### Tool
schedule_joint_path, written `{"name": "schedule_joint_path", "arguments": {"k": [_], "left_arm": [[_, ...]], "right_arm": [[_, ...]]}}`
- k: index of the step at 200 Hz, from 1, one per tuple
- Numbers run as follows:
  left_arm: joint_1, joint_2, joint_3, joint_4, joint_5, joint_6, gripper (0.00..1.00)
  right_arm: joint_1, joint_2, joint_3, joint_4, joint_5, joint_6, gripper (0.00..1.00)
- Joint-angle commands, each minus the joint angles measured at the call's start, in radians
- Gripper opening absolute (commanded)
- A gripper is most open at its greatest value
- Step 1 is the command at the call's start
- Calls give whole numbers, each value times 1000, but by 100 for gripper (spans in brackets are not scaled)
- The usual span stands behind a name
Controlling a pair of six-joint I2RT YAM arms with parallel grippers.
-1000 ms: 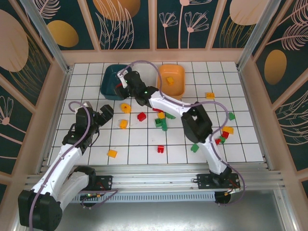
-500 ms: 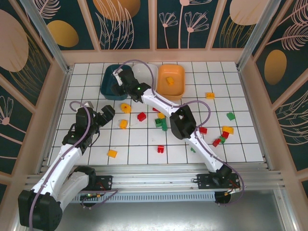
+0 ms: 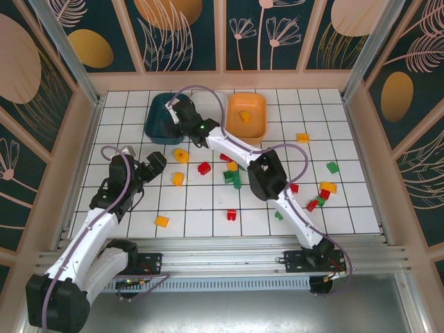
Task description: Sort the legos into containers by color
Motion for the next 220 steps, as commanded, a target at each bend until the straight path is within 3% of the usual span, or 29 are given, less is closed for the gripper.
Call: {"name": "schedule_joint_path", "arguments": {"k": [1,49,110,153,198,220], "left_arm": [[7,1,-8,50,45,5,98],[6,117,-71,247,234,-50,95],[3,286,43,279,286,-38,94],[3,383,156,242,290,-25,93],[3,447,289,94,278,-103,92],[2,471,360,23,293,-148,94]], "right_arm": [[5,-271,-215,134,94,2,60],[-21,-677,-854,314,225,88,60],[-176,-1039,-1354,275,191,374,60],[-328,-1045,-1284,111,40,402,61],[-466,-989,-1064,-191,77,563,59],[-564,-971,-992,-293,114,609,68]]}}
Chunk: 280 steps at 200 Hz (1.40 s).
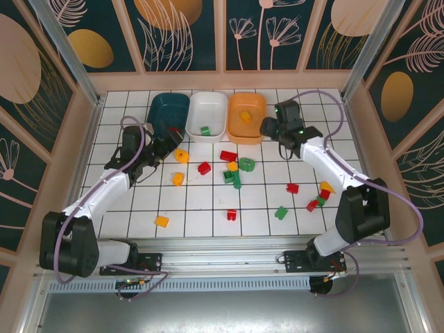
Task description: Sort the legos into containers by color
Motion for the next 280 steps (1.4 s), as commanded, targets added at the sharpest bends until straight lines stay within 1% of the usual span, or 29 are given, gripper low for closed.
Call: {"name": "schedule_joint_path", "arguments": {"k": [1,13,21,25,38,52,68,86,97,105,123,142,149,156,182,194,204,229,247,265,280], "left_arm": [[3,23,79,-111,12,-65,94],[4,42,104,-117,31,-95,94],[3,52,116,-101,45,-109,94],[1,57,116,-77,56,-112,93],[-6,58,97,3,62,-125,92],[-35,50,47,138,62,-114,91],[-86,53,28,196,35,-78,91],[-137,69,37,213,12,-32,91],[-162,63,31,242,8,-22,91],[-172,56,23,249,-2,-30,91],[-176,36,-7,255,-6,-97,91],[-181,-15,-55,265,11,-148,91],[-181,-37,-64,247,11,-151,92],[-182,-60,-69,222,6,-149,92],[-182,-157,-83,151,-43,-132,93],[-182,-194,-92,132,-62,-130,94],[-182,-214,-102,129,-72,-127,95],[-182,-221,-110,119,-75,-115,95],[-182,-206,-112,125,-64,-102,95],[-182,-187,-104,128,-51,-84,95],[-182,-173,-99,126,-41,-72,96]], "right_arm": [[-96,25,79,-188,32,105,68],[-174,64,98,-200,-75,103,69],[-209,110,122,-209,-143,66,69],[-222,130,137,-217,-155,42,69],[-234,180,168,-237,-65,-12,71],[-262,209,148,-201,-14,-35,73],[-319,251,112,-157,-28,-14,74],[-346,303,79,-97,9,-32,74],[-353,336,77,-57,18,-56,78],[-353,369,92,-48,26,-81,83],[-354,441,112,-26,41,-106,84],[-353,496,126,21,-31,-137,84],[-344,513,141,23,-45,-153,87],[-334,530,157,22,-30,-169,88],[-329,590,226,-8,44,-205,89],[-344,604,244,3,8,-219,88],[-350,628,278,-6,-22,-231,86],[-351,683,365,-60,3,-260,74],[-351,679,359,-46,-4,-281,64],[-353,673,352,-44,-31,-268,48],[-350,646,323,-31,-26,-247,46]]}}
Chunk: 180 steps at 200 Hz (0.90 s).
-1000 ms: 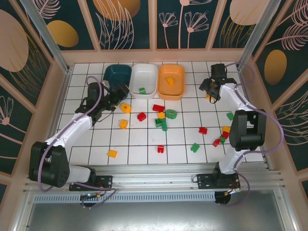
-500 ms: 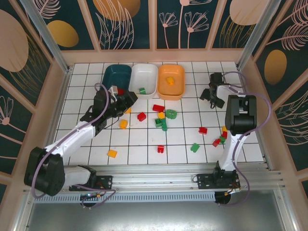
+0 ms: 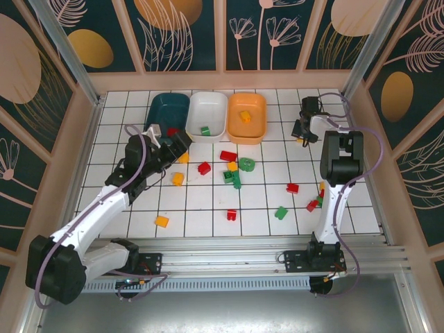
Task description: Sort the legos into containers by color
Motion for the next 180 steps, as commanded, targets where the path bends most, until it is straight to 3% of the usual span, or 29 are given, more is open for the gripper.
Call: {"name": "schedule_joint_path", "arguments": {"k": [1,68,114,159,180], "left_arm": [[-4,20,3,-14,13,43,96],[-4,55,11,-1,14,89,97],[-4,129,-16,-17,-56,111,98],[-4,206,-2,-16,-46,121,97],[-3,207,-2,-29,-35,133,97]], "right_arm": [[-1,-10,-21,-2,-17,13,45],[30,-158,-88,39,-33,73,41],[209,-234,-58,9,60,96,39],[379,-78,160,-67,73,79,42],[393,14,284,-112,77,65,52]]}}
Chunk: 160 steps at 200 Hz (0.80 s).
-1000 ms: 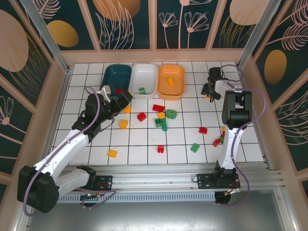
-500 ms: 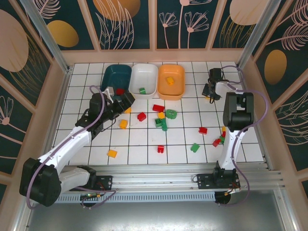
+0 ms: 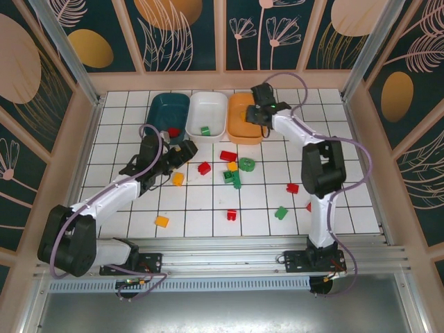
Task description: Sort the legos into containers by color
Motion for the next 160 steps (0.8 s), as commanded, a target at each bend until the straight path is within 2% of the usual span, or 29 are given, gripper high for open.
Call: {"name": "schedule_joint_path", "arguments": {"k": [1,13,38,72,85,106,129,160], "left_arm": [[-4,0,5,-21,5,40,98],[-3,-3,14,-52,-3,68,98],[-2,-21,37,-103,-17,116,99],[-3,-39,48,-102,-3,129,98],[-2,-40,49,-101,0,130,99],[-2,-48,33,-96,-9,126,98],[-3,-61,-2,-75,19,121,98],[-3,-85,-40,-66,13,124,96]], "right_arm": [[-4,108,116,-94,43,-7,52],[-5,153,201,-134,55,-8,62],[-5,162,284,-157,41,-10,73],[3,64,264,-159,55,-13,80],[29,-35,147,-125,85,-16,81],[96,-229,-152,-34,113,-1,81],[214,-391,-428,-14,135,52,79],[351,-484,-623,-30,87,136,68]]}}
